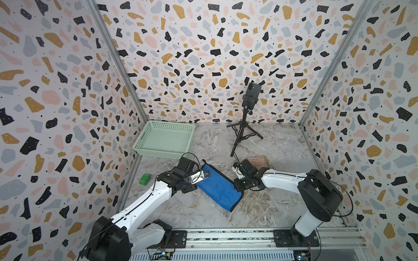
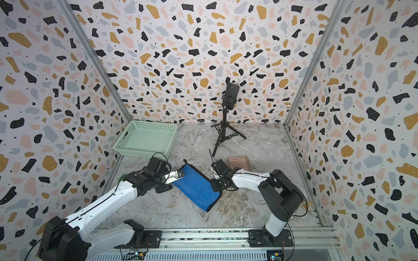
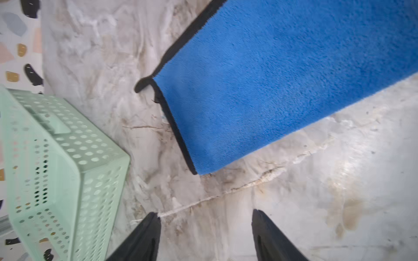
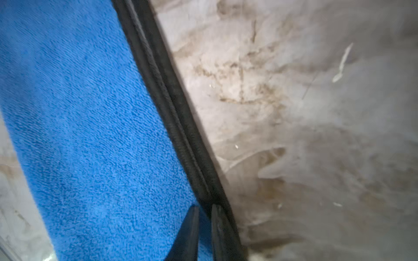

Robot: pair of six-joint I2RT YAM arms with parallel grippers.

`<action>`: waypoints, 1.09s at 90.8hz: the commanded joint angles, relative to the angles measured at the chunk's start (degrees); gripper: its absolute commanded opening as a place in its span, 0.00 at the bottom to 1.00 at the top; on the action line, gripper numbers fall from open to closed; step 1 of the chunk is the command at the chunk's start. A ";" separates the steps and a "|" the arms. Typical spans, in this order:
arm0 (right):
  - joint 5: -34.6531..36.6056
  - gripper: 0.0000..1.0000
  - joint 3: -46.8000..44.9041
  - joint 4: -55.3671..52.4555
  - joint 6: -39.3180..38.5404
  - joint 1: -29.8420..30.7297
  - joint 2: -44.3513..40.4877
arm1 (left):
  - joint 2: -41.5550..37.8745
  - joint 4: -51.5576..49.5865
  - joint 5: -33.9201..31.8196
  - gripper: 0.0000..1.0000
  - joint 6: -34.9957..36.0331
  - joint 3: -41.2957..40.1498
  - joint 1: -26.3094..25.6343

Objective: Fold the square dishcloth
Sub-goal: Adjust the cleaning item at the center of the board.

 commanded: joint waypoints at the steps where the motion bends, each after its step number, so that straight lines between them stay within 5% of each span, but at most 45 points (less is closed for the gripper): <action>1: 0.03 0.14 -3.56 0.27 1.25 0.28 -0.83 | 3.25 0.23 1.89 0.65 -1.71 -2.16 0.26; 55: -0.43 0.04 -23.19 11.76 14.01 8.21 -12.18 | 32.92 17.06 -12.72 0.60 0.22 7.46 -1.53; 85: -0.28 0.04 -28.70 28.31 24.82 19.20 -10.51 | 41.41 28.01 -15.36 0.62 2.22 14.79 -5.56; 99: -3.36 0.08 -29.14 31.31 26.18 19.82 -12.42 | 41.91 32.49 -14.86 0.64 2.24 16.52 -5.74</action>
